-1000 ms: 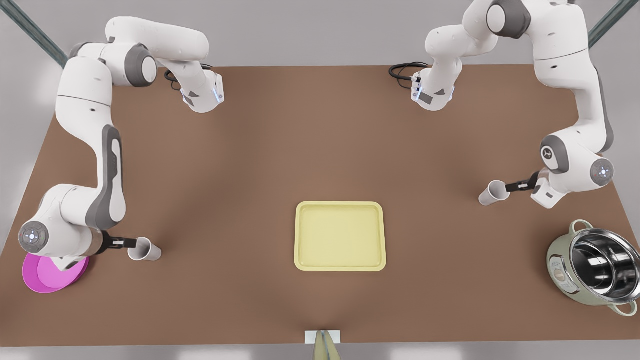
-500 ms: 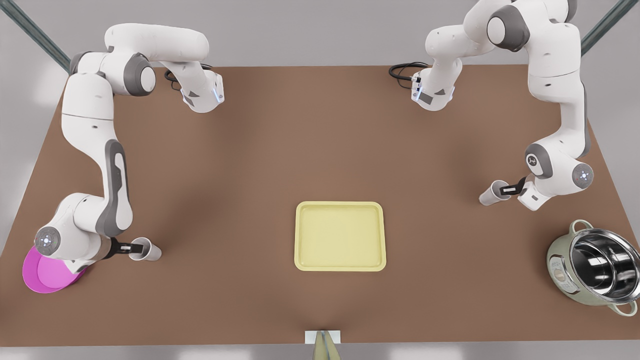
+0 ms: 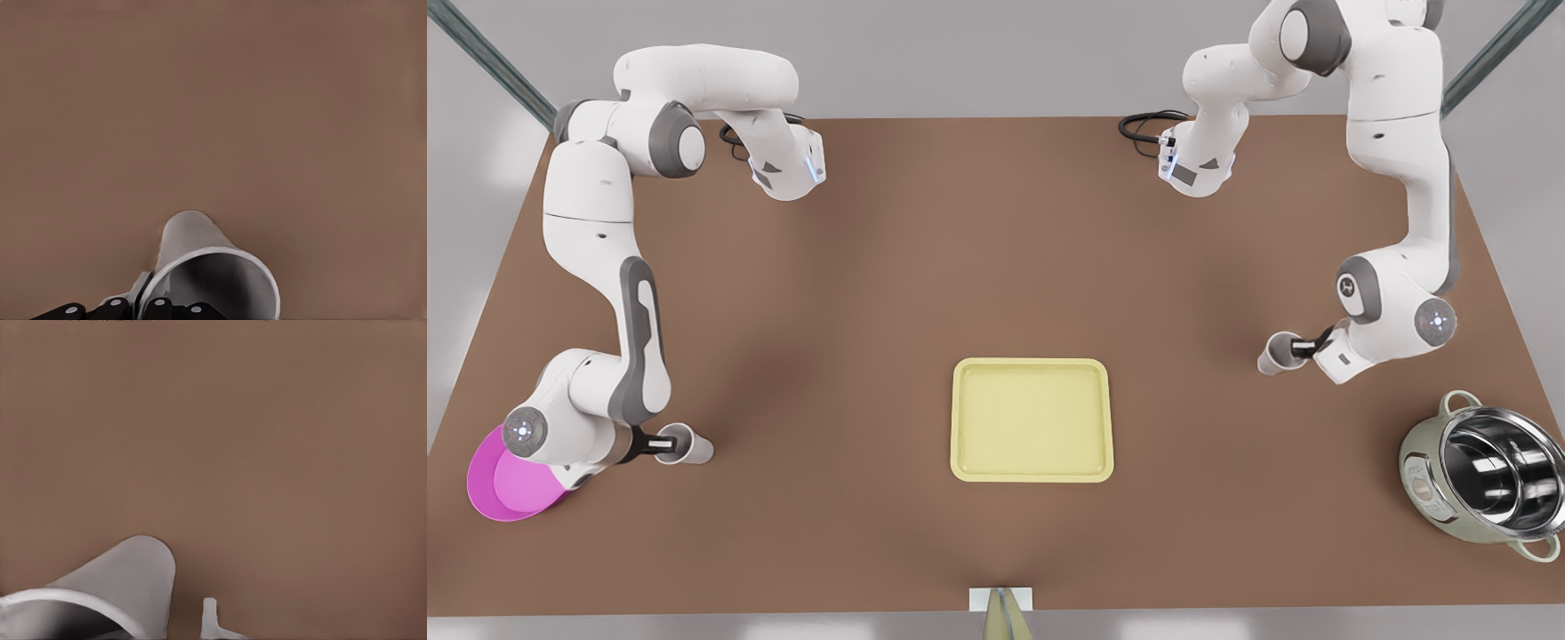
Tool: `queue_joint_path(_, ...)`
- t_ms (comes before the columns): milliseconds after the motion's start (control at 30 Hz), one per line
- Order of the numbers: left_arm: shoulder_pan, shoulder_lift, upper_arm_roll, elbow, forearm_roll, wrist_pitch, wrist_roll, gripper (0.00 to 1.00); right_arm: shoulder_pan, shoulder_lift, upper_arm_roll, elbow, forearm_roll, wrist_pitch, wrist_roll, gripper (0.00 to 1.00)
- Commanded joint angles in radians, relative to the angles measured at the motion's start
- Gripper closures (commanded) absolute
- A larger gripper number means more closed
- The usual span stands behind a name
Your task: Use both arms to respectively pick up the white IKEA cups from the middle-left and middle-right positions, then place the white IKEA cups onto the middle-middle tray, ensuring that the cups remain upright and do not tip over
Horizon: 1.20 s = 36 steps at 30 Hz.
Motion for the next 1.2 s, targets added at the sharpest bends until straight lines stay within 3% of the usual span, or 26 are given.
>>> queue_joint_path(0,-0.017,0.029,-0.075,0.08,-0.005,-0.042,-0.207,0.79,0.005,-0.004,0.001,0.001,-0.002,0.003,-0.016,0.69)
queue_joint_path(67,-0.02,0.127,-0.184,0.267,0.0,-0.127,-0.447,0.79,0.007,-0.006,0.001,0.001,0.0,0.001,-0.017,0.79)
queue_joint_path(133,-0.129,0.207,-0.224,0.399,0.006,-0.127,-0.73,0.79,0.005,-0.012,0.007,0.006,0.008,-0.014,-0.02,0.79)
queue_joint_path(233,-0.229,0.283,-0.273,0.528,0.001,-0.127,-1.047,0.79,0.008,-0.069,0.11,0.007,0.07,-0.114,0.01,0.79)
queue_joint_path(367,-0.293,0.377,-0.302,0.634,0.006,-0.125,-1.239,0.79,0.043,-0.089,0.312,0.001,0.064,-0.146,0.415,0.79)
queue_joint_path(533,-0.311,0.435,-0.302,0.636,0.009,-0.11,-1.238,0.76,0.287,-0.089,0.311,0.013,0.054,-0.023,0.823,0.79)
queue_joint_path(667,-0.311,0.457,-0.302,0.636,0.007,-0.069,-1.235,0.6,0.402,-0.081,0.304,0.007,0.054,0.093,1.0,0.79)
queue_joint_path(733,-0.308,0.461,-0.302,0.636,0.007,-0.067,-1.233,0.04,0.461,-0.08,0.301,0.007,0.052,0.155,1.11,0.79)
queue_joint_path(767,-0.307,0.46,-0.302,0.634,0.006,-0.069,-1.233,0.0,0.488,-0.07,0.301,0.007,0.047,0.195,1.136,0.79)
queue_joint_path(1067,-0.272,0.357,-0.302,0.637,0.006,-0.219,-1.233,0.0,0.6,0.009,0.295,-0.007,0.005,0.357,1.231,0.79)
queue_joint_path(1100,-0.264,0.307,-0.293,0.684,0.009,-0.363,-1.232,0.0,0.606,0.017,0.295,-0.007,0.003,0.357,1.233,0.79)
queue_joint_path(1167,-0.201,0.28,-0.296,0.924,0.165,-0.837,-1.009,0.0,0.616,0.029,0.295,-0.01,0.001,0.35,1.233,0.79)
